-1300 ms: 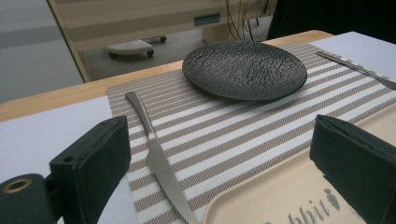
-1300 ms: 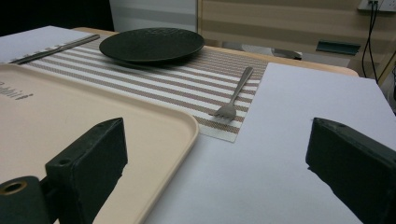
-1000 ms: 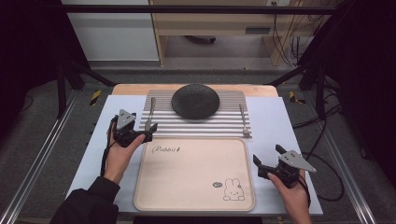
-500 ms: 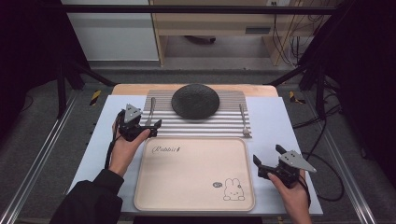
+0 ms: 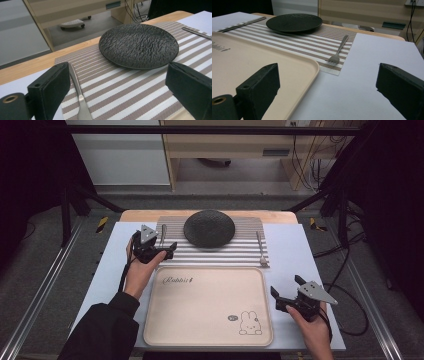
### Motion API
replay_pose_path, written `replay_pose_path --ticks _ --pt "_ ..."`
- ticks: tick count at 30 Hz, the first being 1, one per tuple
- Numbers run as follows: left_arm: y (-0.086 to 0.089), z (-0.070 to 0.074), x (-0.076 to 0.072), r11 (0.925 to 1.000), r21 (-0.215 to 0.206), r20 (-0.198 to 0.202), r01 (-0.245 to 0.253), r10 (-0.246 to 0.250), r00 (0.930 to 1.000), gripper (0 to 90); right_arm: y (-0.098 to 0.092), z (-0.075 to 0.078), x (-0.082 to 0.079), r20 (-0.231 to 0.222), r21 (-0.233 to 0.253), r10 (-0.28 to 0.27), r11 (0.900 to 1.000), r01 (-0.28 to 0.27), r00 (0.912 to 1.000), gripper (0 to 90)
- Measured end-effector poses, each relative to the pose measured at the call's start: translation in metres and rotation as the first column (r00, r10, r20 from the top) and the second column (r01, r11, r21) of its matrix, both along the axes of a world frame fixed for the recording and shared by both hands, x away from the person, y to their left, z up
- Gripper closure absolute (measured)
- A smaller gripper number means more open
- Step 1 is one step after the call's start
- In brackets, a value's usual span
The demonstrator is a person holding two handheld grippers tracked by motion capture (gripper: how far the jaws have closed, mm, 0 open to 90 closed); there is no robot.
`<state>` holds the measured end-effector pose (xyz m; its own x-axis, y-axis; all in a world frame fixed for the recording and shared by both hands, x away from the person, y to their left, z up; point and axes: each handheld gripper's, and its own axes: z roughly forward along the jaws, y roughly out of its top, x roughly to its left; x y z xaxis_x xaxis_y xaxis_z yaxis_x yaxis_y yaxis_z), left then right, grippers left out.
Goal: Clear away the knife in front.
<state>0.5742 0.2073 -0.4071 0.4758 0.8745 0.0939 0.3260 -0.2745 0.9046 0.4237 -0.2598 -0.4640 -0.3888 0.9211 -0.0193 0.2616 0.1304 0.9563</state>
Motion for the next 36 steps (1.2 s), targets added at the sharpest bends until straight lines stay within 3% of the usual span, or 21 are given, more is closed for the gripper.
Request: replay_pose_path --ticks 8,19,31,34,36 --pt "0.003 -0.009 0.015 0.999 0.015 -0.021 -0.041 0.041 0.9989 6.6 0.0 0.0 0.0 -0.001 0.0 0.0 1.0 0.0 1.0 5.6" --pt "0.011 -0.017 0.025 0.9964 0.018 -0.049 -0.083 0.083 0.9953 7.8 0.0 0.0 0.0 -0.002 -0.001 -0.002 1.0 0.002 1.0 5.6" --pt "0.018 -0.014 0.036 0.9925 0.035 -0.072 -0.117 0.12 0.9902 11.4 -0.001 0.0 0.0 -0.005 0.003 -0.007 1.0 0.007 1.0 5.6" --pt "0.021 -0.011 0.041 0.9911 0.014 -0.083 -0.132 0.133 0.9877 13.3 -0.001 0.0 0.0 -0.005 0.004 -0.007 1.0 0.007 1.0 5.6" --pt "0.022 -0.013 0.045 0.9895 0.028 -0.089 -0.142 0.144 0.9856 14.3 -0.001 0.0 0.0 -0.006 0.005 -0.007 1.0 0.007 1.0 5.6"
